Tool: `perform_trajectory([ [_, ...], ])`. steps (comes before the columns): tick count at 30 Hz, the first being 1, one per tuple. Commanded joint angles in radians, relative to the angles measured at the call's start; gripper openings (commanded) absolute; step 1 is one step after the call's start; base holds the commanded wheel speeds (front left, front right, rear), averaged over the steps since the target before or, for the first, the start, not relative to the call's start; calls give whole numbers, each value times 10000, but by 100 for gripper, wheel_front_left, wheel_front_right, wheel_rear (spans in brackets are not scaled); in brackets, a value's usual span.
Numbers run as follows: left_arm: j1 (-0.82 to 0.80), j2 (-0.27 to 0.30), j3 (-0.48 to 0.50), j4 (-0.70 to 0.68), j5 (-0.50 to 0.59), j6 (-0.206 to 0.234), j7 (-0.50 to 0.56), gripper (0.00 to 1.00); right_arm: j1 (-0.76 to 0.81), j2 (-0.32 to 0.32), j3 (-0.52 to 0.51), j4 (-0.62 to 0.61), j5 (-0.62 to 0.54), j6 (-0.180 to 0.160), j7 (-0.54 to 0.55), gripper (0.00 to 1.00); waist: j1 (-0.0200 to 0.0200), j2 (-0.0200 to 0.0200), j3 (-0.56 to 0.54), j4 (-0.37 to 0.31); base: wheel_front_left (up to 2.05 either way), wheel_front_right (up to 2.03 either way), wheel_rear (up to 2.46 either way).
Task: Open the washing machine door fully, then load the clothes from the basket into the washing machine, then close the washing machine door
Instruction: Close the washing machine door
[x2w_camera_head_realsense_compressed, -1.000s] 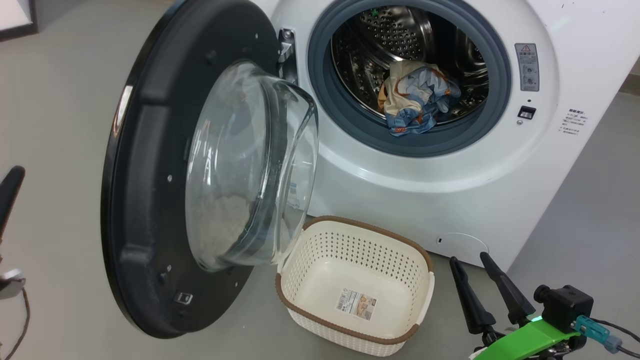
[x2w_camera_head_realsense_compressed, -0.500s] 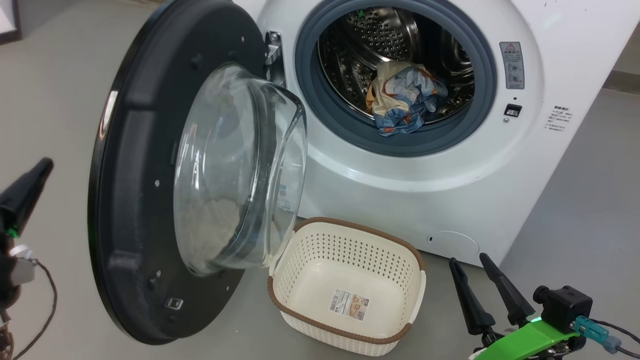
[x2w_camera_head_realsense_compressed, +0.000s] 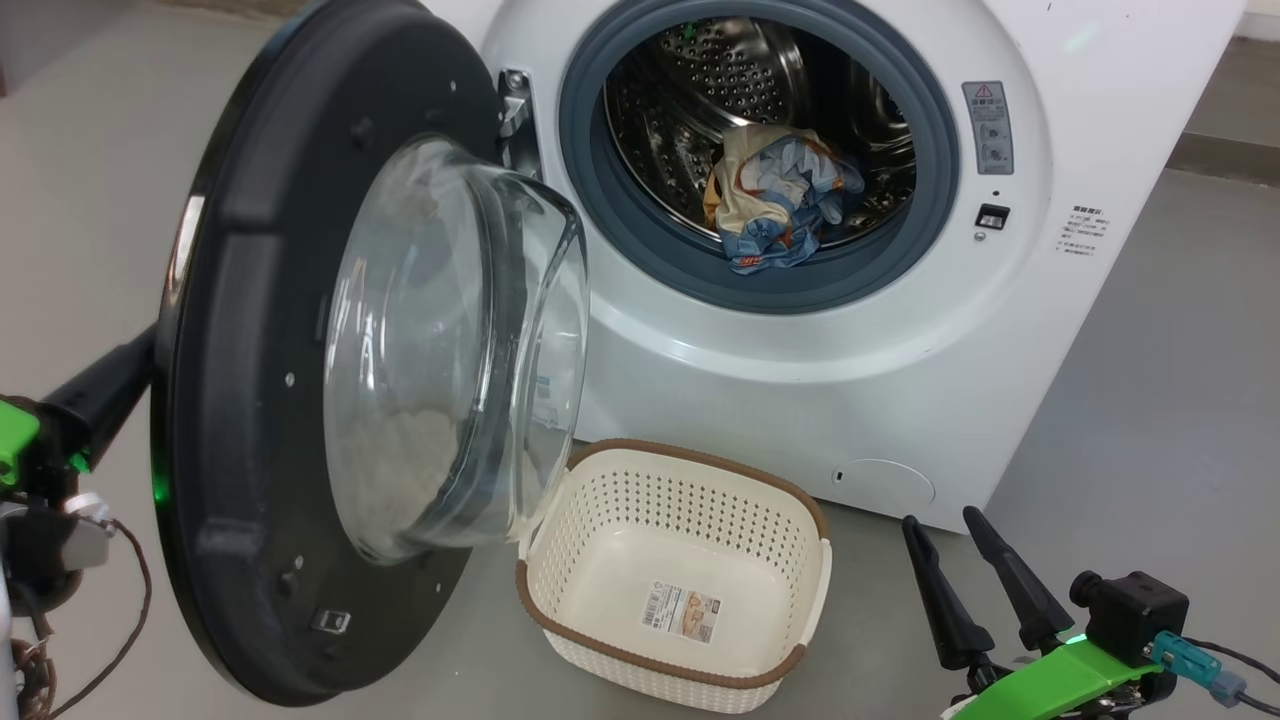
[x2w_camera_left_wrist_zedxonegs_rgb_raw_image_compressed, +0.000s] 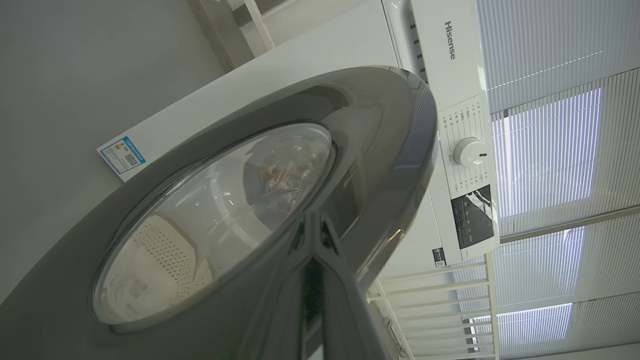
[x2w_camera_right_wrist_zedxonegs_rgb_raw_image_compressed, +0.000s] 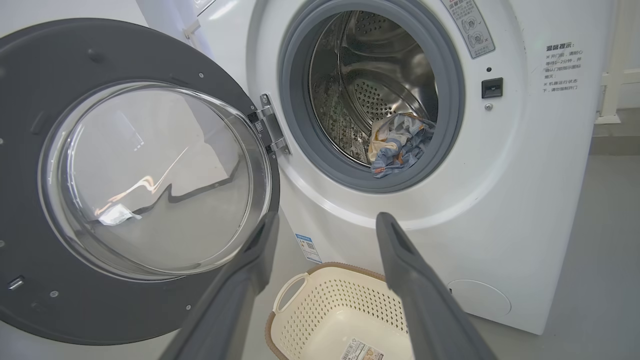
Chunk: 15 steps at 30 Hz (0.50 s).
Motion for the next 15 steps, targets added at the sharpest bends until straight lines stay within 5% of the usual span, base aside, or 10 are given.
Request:
perform_trajectory([
  [1,-221,314,243,-398,-58,42,114,0,-197,-123,161,-223,15,27,-48,100,0,0,-4,-29,0,0,0],
  [15,72,-209,-643,-1429,-107,333,619,0,-197,-121,237,-176,-6,27,-48,100,0,0,-92,-163,0,0,0],
])
